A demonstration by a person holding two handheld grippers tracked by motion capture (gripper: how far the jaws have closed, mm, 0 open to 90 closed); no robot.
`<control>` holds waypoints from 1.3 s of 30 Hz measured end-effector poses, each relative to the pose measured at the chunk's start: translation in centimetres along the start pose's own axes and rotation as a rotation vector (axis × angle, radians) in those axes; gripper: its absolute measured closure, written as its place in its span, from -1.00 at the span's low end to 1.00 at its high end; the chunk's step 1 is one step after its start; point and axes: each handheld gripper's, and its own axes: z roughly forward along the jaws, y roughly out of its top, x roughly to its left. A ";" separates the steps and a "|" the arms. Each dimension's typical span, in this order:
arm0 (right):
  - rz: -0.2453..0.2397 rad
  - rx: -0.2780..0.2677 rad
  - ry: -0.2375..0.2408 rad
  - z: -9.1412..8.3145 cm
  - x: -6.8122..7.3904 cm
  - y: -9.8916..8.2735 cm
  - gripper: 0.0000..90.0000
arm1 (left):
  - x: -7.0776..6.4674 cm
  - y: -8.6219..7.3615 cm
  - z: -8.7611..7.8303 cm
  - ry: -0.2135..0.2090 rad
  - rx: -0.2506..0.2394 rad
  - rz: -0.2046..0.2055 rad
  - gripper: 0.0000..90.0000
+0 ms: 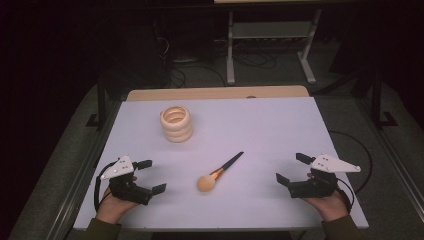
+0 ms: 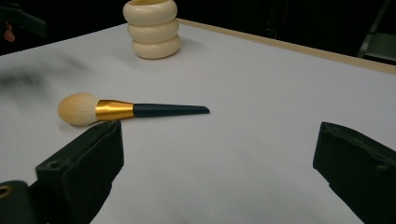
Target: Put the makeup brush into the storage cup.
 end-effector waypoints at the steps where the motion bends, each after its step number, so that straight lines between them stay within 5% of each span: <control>1: -0.002 -0.005 -0.003 0.0 -0.1 0.0 -0.98 | 0.0 0.0 0.0 0.000 -0.002 -0.002 -1.00; 15: 0.021 -0.019 0.009 -0.1 -0.5 0.1 -0.98 | 0.0 0.0 -0.1 0.009 -0.010 -0.018 -1.00; 39: -0.015 -0.042 0.034 1.0 -0.1 1.2 -0.98 | 0.1 0.0 -0.5 0.014 -0.034 -0.021 -1.00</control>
